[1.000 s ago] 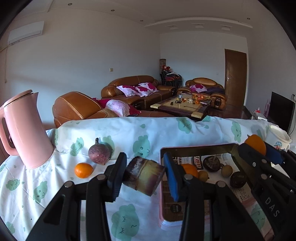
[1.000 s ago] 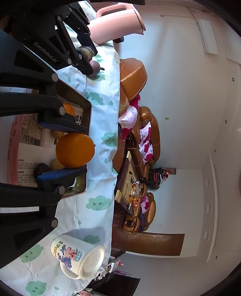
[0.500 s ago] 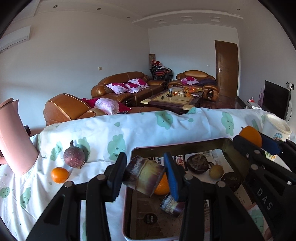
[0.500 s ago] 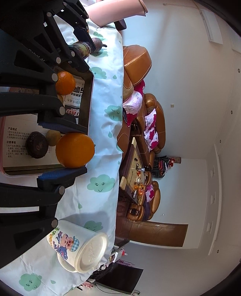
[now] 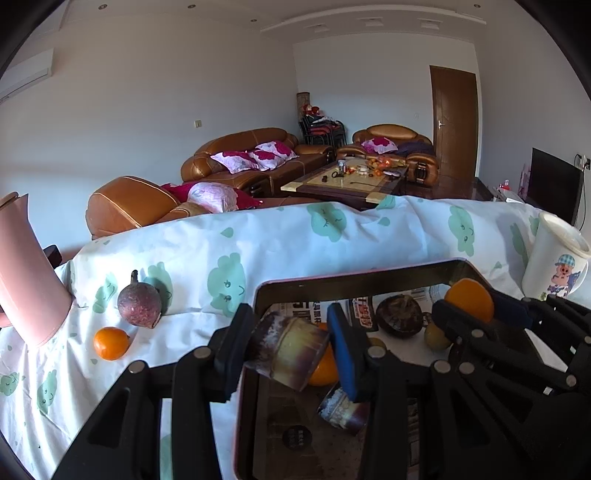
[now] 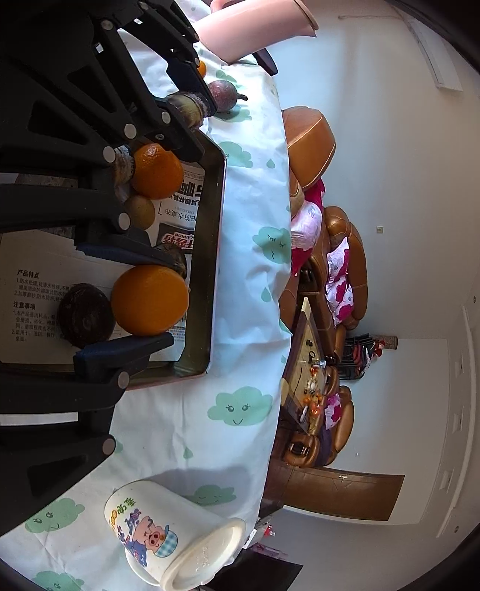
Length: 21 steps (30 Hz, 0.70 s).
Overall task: Organize fruits
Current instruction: 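Carry the orange and the cake roll over the tin tray with both tools, then open the right tool to drop the orange while the left tool drops the cake roll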
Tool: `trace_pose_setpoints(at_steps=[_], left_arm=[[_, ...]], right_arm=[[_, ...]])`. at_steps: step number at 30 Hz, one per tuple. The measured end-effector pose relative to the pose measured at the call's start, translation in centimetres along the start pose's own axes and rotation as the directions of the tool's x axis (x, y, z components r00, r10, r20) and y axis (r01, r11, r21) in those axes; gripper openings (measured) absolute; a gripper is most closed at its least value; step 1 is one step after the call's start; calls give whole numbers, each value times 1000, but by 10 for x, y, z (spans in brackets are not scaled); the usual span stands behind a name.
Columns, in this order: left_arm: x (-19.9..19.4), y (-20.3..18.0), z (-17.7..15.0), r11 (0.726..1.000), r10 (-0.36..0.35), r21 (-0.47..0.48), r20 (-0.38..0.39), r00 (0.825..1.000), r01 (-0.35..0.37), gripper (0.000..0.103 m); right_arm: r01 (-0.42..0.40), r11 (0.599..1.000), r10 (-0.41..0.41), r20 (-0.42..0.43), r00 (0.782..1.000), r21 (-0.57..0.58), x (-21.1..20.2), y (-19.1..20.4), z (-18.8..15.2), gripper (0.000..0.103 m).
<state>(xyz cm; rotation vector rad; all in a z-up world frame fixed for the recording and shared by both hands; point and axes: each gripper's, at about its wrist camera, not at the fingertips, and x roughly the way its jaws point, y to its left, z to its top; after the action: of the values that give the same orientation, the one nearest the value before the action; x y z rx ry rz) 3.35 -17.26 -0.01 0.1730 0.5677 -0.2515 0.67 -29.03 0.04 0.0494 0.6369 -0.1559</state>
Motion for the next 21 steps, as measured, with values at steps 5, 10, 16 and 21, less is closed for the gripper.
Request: trace_pose_setpoints(at_steps=[5, 10, 16, 21], left_arm=[[-1, 0, -1, 1000, 2, 3, 3, 1000, -2, 44], [-3, 1, -2, 1000, 7, -5, 8, 1000, -7, 42], [-9, 3, -2, 999, 38, -4, 31, 999, -37, 51], [-20, 13, -1, 993, 112, -34, 79, 991, -110, 78]], right_arm=[[-59, 998, 59, -15, 998, 9, 3, -2, -1, 38], [-117, 993, 117, -27, 993, 24, 5, -4, -1, 38], [-145, 989, 146, -32, 989, 24, 6, -2, -1, 39], [-185, 981, 185, -1, 983, 63, 1, -10, -1, 41]])
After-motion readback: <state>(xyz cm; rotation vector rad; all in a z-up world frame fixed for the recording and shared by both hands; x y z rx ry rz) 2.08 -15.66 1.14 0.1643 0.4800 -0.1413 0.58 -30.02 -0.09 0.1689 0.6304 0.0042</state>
